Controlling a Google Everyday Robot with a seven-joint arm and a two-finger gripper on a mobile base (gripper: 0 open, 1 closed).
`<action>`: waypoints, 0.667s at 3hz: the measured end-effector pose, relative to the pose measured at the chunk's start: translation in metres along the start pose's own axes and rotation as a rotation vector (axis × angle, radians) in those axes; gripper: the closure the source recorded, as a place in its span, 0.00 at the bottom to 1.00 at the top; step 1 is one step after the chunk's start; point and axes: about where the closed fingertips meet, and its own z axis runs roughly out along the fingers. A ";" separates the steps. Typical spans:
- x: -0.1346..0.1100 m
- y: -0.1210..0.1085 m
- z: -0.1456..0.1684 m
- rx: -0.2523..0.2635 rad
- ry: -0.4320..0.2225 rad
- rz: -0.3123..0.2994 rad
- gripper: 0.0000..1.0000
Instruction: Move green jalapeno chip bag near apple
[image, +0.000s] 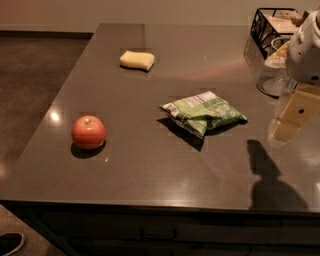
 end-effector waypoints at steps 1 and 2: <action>0.000 0.000 0.000 0.000 0.000 0.000 0.00; -0.013 -0.005 0.016 -0.009 -0.009 -0.028 0.00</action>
Offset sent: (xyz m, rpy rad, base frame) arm 0.0282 0.0291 -0.0316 0.0049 0.0252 0.0713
